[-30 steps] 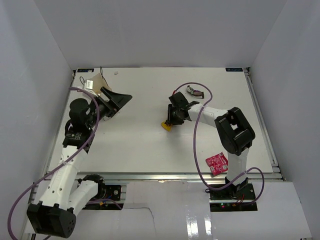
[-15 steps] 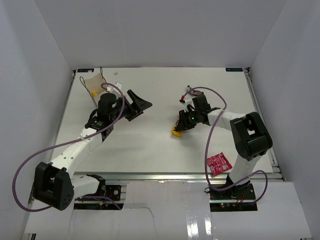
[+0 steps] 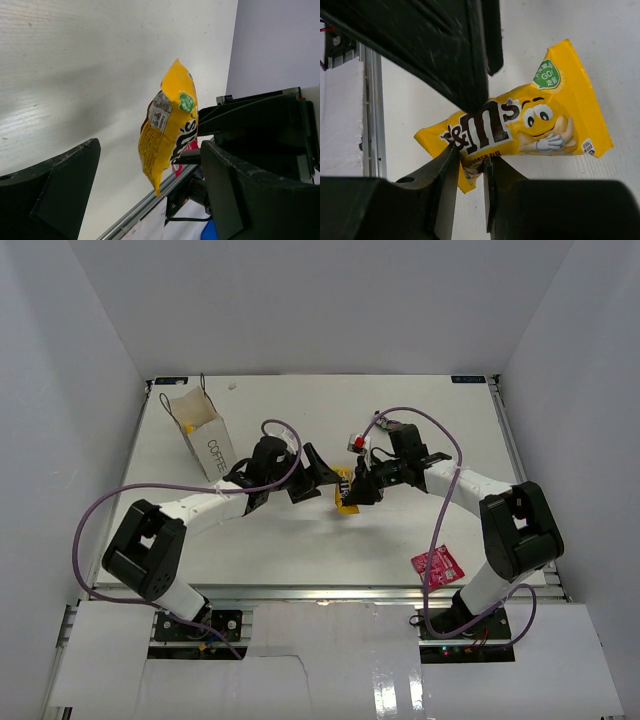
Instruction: Place the snacks into the paper bag
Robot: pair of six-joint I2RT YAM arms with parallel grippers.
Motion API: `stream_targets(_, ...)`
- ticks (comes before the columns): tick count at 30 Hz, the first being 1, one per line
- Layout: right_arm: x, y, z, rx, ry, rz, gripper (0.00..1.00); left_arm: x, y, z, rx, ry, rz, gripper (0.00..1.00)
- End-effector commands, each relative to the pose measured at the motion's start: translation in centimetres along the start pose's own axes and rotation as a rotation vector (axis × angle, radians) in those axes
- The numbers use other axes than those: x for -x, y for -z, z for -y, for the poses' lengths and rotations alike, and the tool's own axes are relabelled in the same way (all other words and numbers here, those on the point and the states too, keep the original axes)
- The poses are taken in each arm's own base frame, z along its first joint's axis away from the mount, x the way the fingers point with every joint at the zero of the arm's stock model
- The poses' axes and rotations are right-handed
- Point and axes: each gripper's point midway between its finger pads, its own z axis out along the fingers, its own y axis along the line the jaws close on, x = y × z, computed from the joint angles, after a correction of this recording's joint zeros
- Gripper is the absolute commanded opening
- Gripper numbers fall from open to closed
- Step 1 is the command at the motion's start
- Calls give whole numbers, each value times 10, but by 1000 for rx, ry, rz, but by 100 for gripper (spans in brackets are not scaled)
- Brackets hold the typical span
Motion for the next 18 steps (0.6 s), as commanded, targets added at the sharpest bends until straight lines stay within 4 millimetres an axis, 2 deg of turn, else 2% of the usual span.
stream_targets(1, 32, 4, -19, 72, 127, 59, 13, 8, -5, 36, -92, -45, 18, 91)
stream_targets(4, 37, 1, -31, 108, 139, 66, 13, 3, -12, 42, -110, -54, -3, 91)
stream_targets(6, 40, 0, -33, 112, 128, 75, 13, -2, -14, 45, -119, -62, -23, 90)
stream_targets(9, 41, 0, -31, 107, 123, 79, 13, -8, -17, 47, -134, -67, -56, 74)
stream_targets(10, 42, 0, -31, 105, 124, 80, 13, -9, -17, 46, -134, -64, -62, 64)
stream_targets(12, 45, 0, -30, 100, 125, 81, 14, -11, -17, 46, -137, -62, -71, 55)
stream_targets(13, 46, 1, -30, 97, 127, 81, 14, -10, -16, 46, -135, -60, -67, 47)
stream_targets(16, 48, 1, -29, 94, 124, 81, 18, -8, -12, 50, -141, -74, -53, 37)
stream_targets(18, 50, 2, -29, 93, 128, 83, 30, -6, -7, 52, -133, -82, -45, 34)
